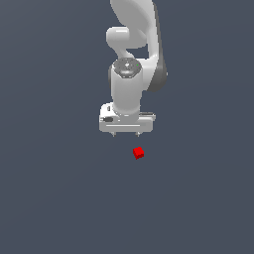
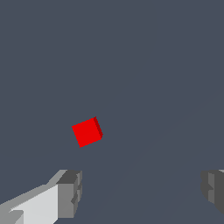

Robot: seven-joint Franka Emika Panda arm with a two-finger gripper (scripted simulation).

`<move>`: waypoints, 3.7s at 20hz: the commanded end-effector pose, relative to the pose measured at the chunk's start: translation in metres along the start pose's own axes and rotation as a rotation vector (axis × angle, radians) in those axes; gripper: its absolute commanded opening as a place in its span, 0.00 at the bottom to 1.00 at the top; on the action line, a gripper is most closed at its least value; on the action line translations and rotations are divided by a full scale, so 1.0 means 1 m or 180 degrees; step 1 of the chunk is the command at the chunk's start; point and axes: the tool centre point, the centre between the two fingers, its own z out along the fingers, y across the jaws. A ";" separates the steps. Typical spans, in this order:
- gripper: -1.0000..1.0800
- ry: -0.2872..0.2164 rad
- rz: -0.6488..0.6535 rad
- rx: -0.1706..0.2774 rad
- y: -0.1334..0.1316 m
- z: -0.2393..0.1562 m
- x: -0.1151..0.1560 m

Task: Pick up the red cube and move it to a goal position.

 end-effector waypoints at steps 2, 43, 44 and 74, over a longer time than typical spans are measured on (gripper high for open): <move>0.96 0.0000 -0.0003 0.0000 0.000 0.000 0.000; 0.00 0.0041 -0.1198 0.0051 -0.064 0.148 0.010; 0.00 0.0041 -0.1198 0.0051 -0.064 0.147 0.010; 0.00 0.0042 -0.1205 0.0053 -0.005 -0.101 0.024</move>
